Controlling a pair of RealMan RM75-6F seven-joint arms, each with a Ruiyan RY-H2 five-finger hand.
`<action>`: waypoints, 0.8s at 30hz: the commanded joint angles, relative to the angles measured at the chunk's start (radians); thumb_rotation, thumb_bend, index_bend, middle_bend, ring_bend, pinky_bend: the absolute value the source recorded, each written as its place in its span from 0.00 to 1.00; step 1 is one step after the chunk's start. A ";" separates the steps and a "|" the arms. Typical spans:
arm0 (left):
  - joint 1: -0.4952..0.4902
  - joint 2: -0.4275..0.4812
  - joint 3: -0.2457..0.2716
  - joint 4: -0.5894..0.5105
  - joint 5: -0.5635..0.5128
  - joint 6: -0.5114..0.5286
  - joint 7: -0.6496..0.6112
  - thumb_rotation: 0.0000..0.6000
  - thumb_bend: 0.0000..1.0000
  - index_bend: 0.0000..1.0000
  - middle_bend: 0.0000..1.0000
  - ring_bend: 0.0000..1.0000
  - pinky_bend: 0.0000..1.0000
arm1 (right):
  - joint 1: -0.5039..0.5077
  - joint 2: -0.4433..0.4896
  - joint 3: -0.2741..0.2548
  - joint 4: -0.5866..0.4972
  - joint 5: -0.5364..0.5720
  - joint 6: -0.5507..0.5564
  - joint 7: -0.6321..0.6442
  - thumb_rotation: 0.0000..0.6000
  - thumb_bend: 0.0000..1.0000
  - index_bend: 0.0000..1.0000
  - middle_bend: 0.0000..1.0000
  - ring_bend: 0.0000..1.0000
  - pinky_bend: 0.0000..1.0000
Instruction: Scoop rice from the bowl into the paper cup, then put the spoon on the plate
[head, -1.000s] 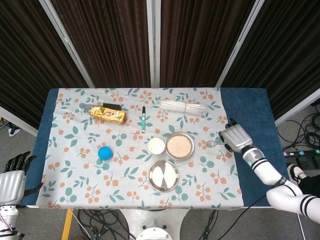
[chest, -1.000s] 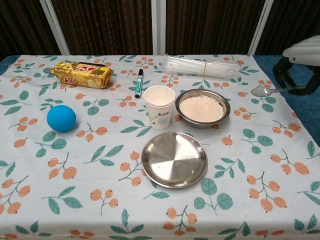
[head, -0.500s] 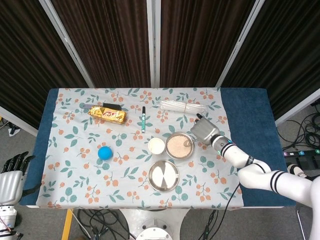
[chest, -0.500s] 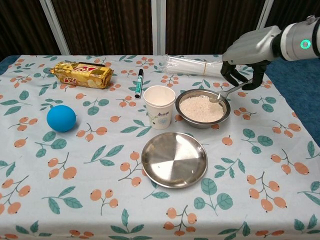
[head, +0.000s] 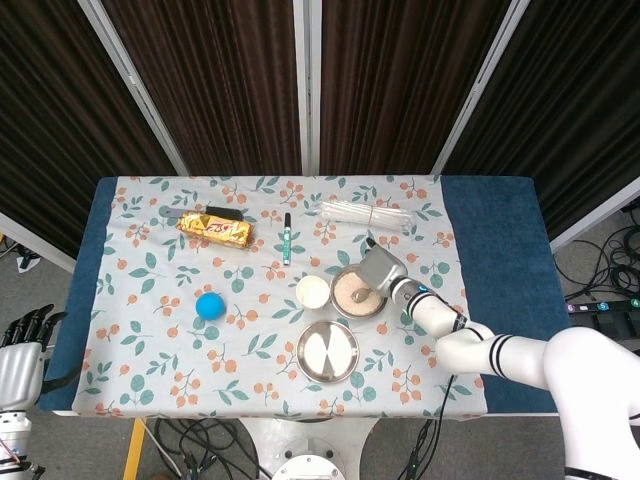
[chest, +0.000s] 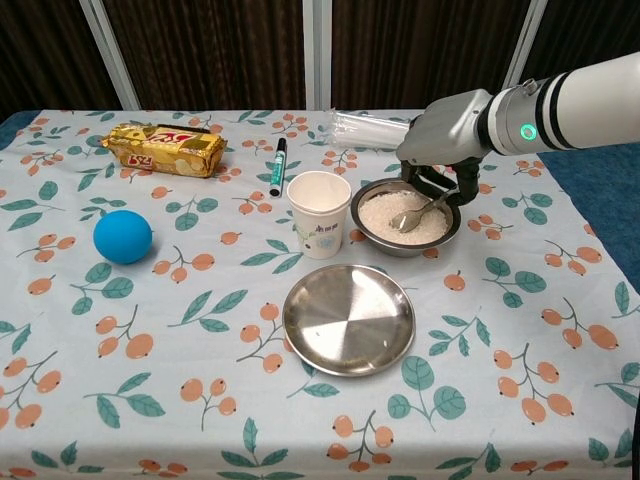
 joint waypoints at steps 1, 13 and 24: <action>0.002 -0.001 0.000 0.003 -0.001 0.001 -0.003 1.00 0.13 0.25 0.21 0.13 0.15 | 0.011 -0.013 -0.006 0.003 0.009 0.017 -0.001 1.00 0.33 0.61 0.59 0.25 0.08; 0.004 -0.002 0.002 0.004 0.003 0.002 -0.002 1.00 0.13 0.25 0.21 0.13 0.15 | -0.021 0.006 -0.016 -0.014 -0.015 0.064 0.086 1.00 0.33 0.61 0.59 0.25 0.08; -0.002 0.011 -0.004 -0.021 0.007 0.004 0.023 1.00 0.13 0.25 0.21 0.13 0.15 | -0.111 0.109 0.018 -0.070 -0.145 0.123 0.247 1.00 0.33 0.62 0.59 0.26 0.07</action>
